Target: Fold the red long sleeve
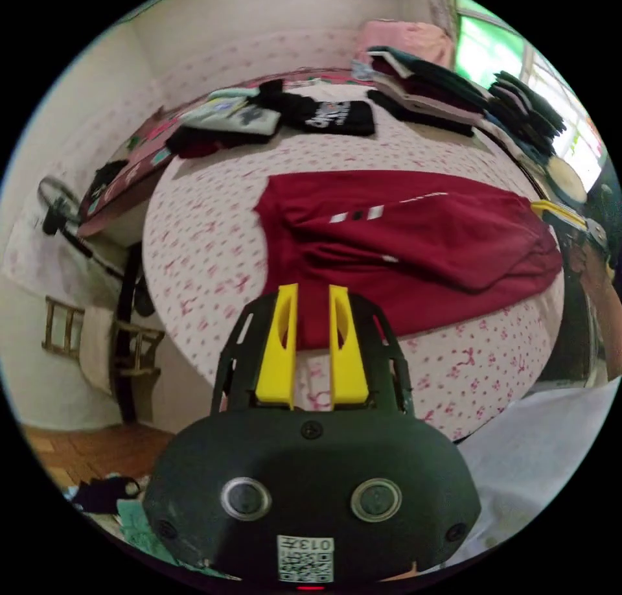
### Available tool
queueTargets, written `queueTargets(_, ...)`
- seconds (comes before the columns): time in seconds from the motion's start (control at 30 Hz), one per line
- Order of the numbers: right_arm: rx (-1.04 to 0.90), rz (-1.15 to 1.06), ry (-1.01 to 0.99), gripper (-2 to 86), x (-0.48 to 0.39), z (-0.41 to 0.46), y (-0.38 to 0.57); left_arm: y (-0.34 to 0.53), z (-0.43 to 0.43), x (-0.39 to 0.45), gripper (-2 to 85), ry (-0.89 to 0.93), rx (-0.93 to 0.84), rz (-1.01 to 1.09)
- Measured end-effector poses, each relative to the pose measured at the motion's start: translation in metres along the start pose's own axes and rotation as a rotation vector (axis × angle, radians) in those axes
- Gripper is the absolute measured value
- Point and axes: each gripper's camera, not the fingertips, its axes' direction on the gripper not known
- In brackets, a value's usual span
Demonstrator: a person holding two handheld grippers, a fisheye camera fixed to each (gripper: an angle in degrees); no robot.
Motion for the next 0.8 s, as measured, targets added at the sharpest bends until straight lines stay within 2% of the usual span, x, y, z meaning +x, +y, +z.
queueTargets(0.13,0.041,-0.146,-0.179,7.0,-0.035,0.02,-0.066,0.022,0.006,-0.044,10.1,-0.026,-0.037,-0.141)
queueTargets(0.27,-0.014,-0.342,-0.333,7.7,-0.089,0.061,-0.152,0.023,0.018,-0.049,10.7,0.019,-0.065,-0.149)
queueTargets(0.4,-0.056,-0.478,-0.339,8.2,-0.131,0.1,-0.217,0.018,0.026,-0.048,10.3,0.038,-0.073,-0.154)
queueTargets(0.57,-0.21,-0.597,-0.37,9.1,-0.164,0.157,-0.285,0.013,0.028,-0.044,9.3,0.061,-0.096,-0.146)
queueTargets(0.7,-0.282,-0.61,-0.382,9.6,-0.165,0.186,-0.307,0.011,0.03,-0.042,11.9,0.107,-0.123,-0.152)
queueTargets(0.8,-0.342,-0.631,-0.393,7.9,-0.162,0.204,-0.314,0.011,0.033,-0.039,10.0,0.119,-0.139,-0.136)
